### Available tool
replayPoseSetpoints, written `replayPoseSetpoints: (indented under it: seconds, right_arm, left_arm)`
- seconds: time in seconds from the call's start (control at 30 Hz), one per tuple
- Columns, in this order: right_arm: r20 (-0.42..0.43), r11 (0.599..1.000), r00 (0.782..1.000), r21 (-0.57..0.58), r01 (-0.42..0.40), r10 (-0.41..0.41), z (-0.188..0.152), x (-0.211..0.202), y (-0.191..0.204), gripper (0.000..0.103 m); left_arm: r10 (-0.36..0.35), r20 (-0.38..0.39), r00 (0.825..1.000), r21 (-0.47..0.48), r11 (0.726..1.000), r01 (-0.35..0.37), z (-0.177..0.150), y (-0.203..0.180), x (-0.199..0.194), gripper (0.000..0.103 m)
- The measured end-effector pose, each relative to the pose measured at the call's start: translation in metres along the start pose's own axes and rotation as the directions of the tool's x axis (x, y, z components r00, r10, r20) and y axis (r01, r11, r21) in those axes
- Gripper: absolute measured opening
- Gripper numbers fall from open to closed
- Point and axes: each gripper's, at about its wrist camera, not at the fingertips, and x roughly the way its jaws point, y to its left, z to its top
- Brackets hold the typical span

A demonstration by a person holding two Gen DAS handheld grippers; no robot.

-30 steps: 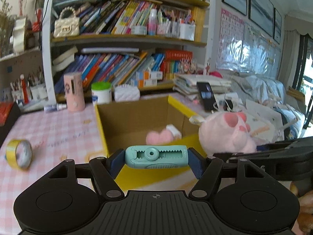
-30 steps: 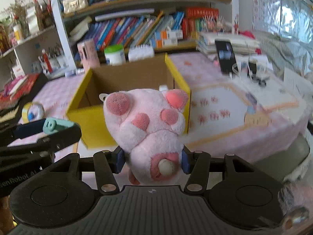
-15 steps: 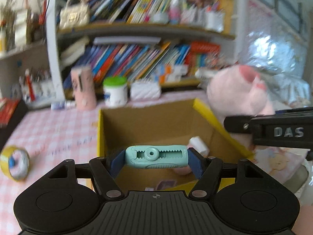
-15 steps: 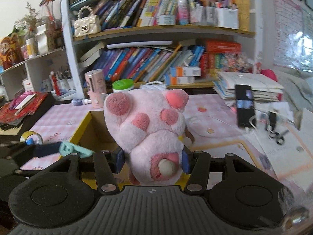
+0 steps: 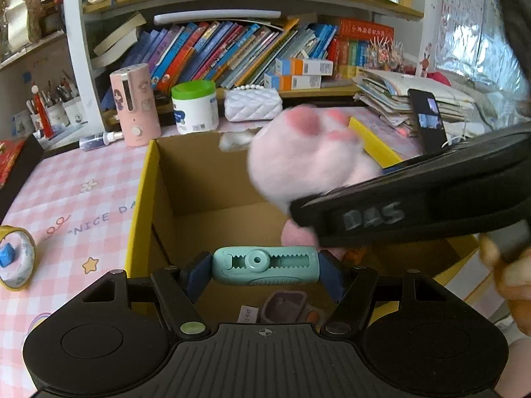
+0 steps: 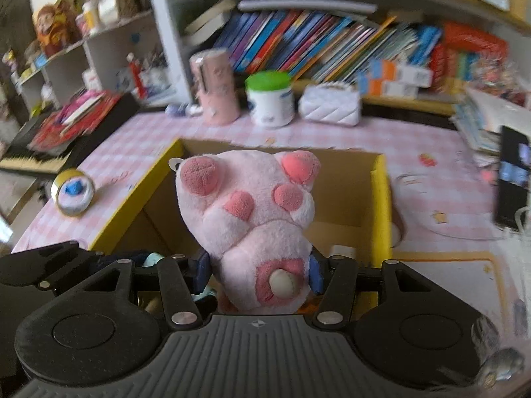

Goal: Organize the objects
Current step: 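Carry the pig and mint-green toy over the yellow box with both tools, then open both tools to drop the pig and mint-green toy into the box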

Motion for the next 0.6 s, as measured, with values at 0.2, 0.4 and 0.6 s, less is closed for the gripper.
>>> replayPoseSetpoints:
  seconds: [0.2,0.4,0.6]
  right_arm:
    - [-0.118,0.994,0.992,-0.096,-0.058,0.047,0.007,0.036,0.008,0.053]
    - [-0.169,0.99,0.984,-0.122,-0.071,0.05,0.01,0.055,0.01,0.054]
    - [-0.196,0.989,0.979,-0.124,-0.086,0.061,0.009,0.063,0.014,0.057]
  left_arm:
    - [0.011,-0.022,1.0,0.002,1.0,-0.011,0.001,0.001,0.006,0.07]
    - [0.014,-0.017,1.0,0.005,1.0,-0.014,-0.001,0.001,0.005,0.07]
    - [0.015,-0.008,1.0,-0.009,1.0,-0.016,-0.002,0.004,0.0,0.071]
